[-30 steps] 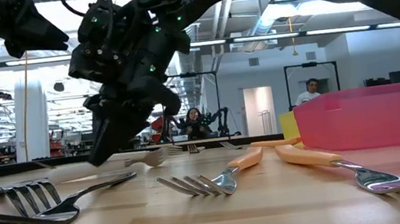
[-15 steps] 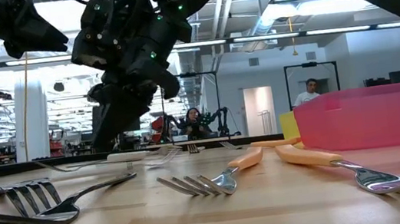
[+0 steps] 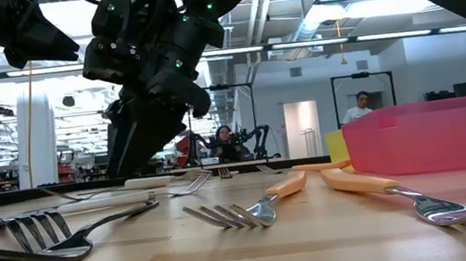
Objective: Sort silverware by color (type)
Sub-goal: Put the white fork into the yellow bin
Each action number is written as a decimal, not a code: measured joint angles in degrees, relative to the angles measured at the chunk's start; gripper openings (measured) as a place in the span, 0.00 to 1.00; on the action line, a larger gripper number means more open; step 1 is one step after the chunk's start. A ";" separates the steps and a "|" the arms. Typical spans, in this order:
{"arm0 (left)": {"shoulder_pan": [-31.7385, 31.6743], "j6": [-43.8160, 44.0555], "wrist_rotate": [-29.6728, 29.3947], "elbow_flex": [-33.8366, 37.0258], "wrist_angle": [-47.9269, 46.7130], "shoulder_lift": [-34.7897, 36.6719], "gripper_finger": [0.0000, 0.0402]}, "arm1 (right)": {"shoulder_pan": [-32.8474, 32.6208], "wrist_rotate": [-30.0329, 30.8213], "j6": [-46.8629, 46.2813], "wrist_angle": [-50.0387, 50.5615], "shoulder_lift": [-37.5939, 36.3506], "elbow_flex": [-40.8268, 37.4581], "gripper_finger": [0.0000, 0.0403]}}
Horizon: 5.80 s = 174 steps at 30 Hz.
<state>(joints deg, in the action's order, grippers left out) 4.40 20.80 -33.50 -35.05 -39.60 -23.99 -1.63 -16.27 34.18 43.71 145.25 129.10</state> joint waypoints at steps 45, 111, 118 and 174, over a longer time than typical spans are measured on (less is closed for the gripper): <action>0.00 2.34 -0.35 0.02 0.02 -0.02 0.38 | 0.10 5.43 -4.40 -8.38 0.01 -8.56 0.18; 0.01 2.36 -0.38 0.04 -0.02 -0.01 0.38 | 3.23 13.01 -7.78 -2.76 -8.09 -16.96 0.13; 0.00 2.36 -0.37 0.04 -0.02 0.00 0.38 | 3.28 13.42 -7.62 -2.19 -8.09 -16.90 0.06; 0.02 -0.13 -0.39 0.04 -0.59 0.00 0.38 | 22.16 12.07 -8.16 28.07 -22.55 -1.25 0.05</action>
<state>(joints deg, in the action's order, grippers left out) 4.43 20.67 -33.89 -35.00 -40.18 -23.99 20.53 -4.21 26.02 71.79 122.71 127.84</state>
